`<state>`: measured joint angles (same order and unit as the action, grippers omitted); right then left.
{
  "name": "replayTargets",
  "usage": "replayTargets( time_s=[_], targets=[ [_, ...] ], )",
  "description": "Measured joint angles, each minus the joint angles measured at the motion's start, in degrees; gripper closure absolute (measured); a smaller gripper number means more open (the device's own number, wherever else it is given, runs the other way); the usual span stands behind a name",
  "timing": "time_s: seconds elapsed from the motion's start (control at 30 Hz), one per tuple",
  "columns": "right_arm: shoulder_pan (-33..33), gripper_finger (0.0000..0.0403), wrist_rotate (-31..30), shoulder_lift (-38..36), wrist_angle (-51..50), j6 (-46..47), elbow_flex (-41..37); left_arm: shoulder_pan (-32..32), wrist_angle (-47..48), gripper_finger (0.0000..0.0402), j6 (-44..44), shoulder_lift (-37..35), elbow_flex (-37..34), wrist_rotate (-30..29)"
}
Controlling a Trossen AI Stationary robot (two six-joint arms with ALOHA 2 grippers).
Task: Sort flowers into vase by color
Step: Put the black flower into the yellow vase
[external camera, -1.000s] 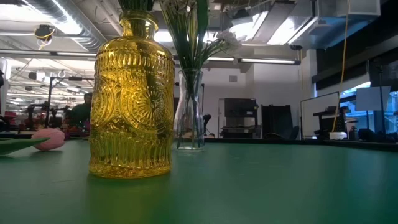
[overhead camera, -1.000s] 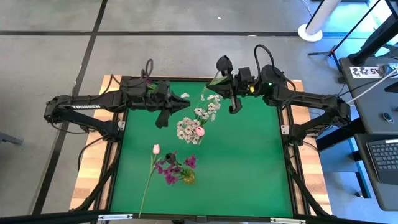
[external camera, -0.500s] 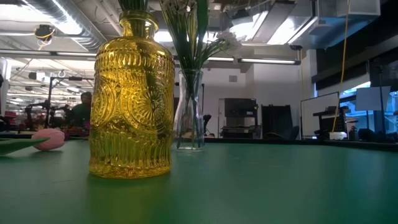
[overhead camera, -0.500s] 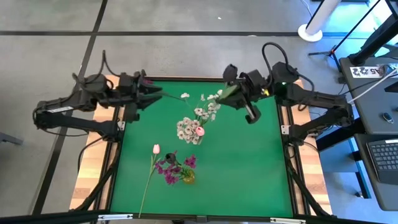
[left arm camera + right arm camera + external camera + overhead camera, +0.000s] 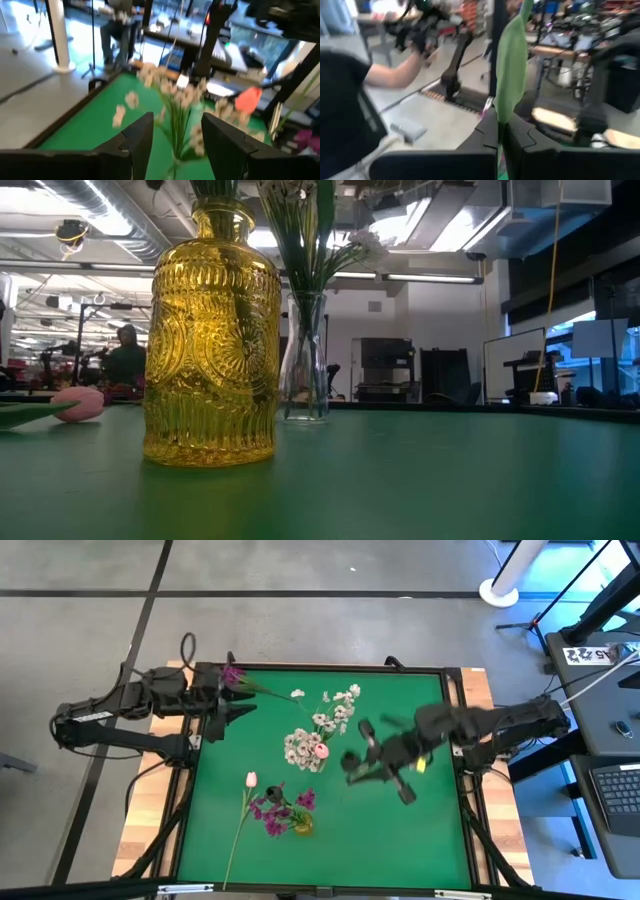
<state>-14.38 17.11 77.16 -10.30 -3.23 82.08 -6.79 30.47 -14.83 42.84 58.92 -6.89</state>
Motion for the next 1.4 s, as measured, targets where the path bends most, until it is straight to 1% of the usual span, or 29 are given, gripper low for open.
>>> replayTargets(
  time_s=[0.1,0.2,0.27,0.33,0.4,0.47,0.53,0.63,0.73,0.83,0.93,1.07,1.17,1.3,1.4],
  targets=[
    [-3.92,0.0399,-3.31,0.03,4.07,-2.68,-4.92,0.72,1.83,0.0239,-0.04,0.09,-0.02,-1.2],
    [-6.52,0.0399,-6.18,0.03,12.51,-3.08,-11.7,1.48,1.67,0.0239,-0.09,-0.23,-0.02,-2.33],
    [-7.17,0.0399,-6.7,0.63,20.21,-3.12,-16.63,2.04,1.6,0.0239,-0.28,-0.23,-0.09,-3.6],
    [-7.17,0.0399,-6.7,0.87,25.86,-2.82,-21.0,2.76,1.27,0.0239,-1.17,-0.28,-1.38,-4.01],
    [-6.98,0.0399,-6.68,1.35,31.58,-1.8,-24.0,3.37,1.42,0.0239,-1.17,-0.32,-3.57,-4.8],
    [-6.89,0.0399,-6.71,1.46,34.77,-1.48,-26.13,3.99,-0.54,0.0239,-0.8,-0.42,-6.44,-6.5],
    [-6.85,0.0399,-7.15,1.89,36.66,-1.53,-26.49,4.58,-4.32,0.0239,0.21,-1.72,-10.13,-7.79],
    [-6.98,0.0398,-7.14,1.89,38.77,-1.68,-26.46,5.24,-14.13,0.0239,1.88,-4.92,-15.8,-7.95],
    [-6.98,0.0398,-7.11,1.89,40.08,-2.55,-26.16,5.4,-19.23,0.0239,1.43,-7.83,-21.41,-7.95],
    [-6.98,0.0398,-7.11,1.89,40.47,-3.09,-26.16,5.44,-20.67,0.0239,-1.27,-9.7,-26.37,-7.94],
    [-6.98,0.0398,-7.61,1.89,40.94,-4.02,-26.16,5.86,-21.69,0.0239,-3.95,-10.35,-29.65,-7.98],
    [-6.98,0.0398,-7.41,3.05,44.87,-4.59,-26.14,5.88,-24.73,0.0239,-5.2,-10.32,-32.11,-8.04],
    [-6.98,0.0398,-7.08,5.55,48.06,-4.61,-26.16,5.88,-25.38,0.0239,-4.85,-10.33,-32.17,-8.08],
    [-6.5,0.0398,-7.04,8.58,47.73,-4.59,-25.15,5.88,-25.59,0.0239,-4.75,-10.35,-32.17,-8.2],
    [-6.5,0.0398,-7.04,9.39,47.64,-4.66,-24.59,5.88,-25.57,0.0239,-5.04,-10.29,-32.17,-8.2]
  ],
)
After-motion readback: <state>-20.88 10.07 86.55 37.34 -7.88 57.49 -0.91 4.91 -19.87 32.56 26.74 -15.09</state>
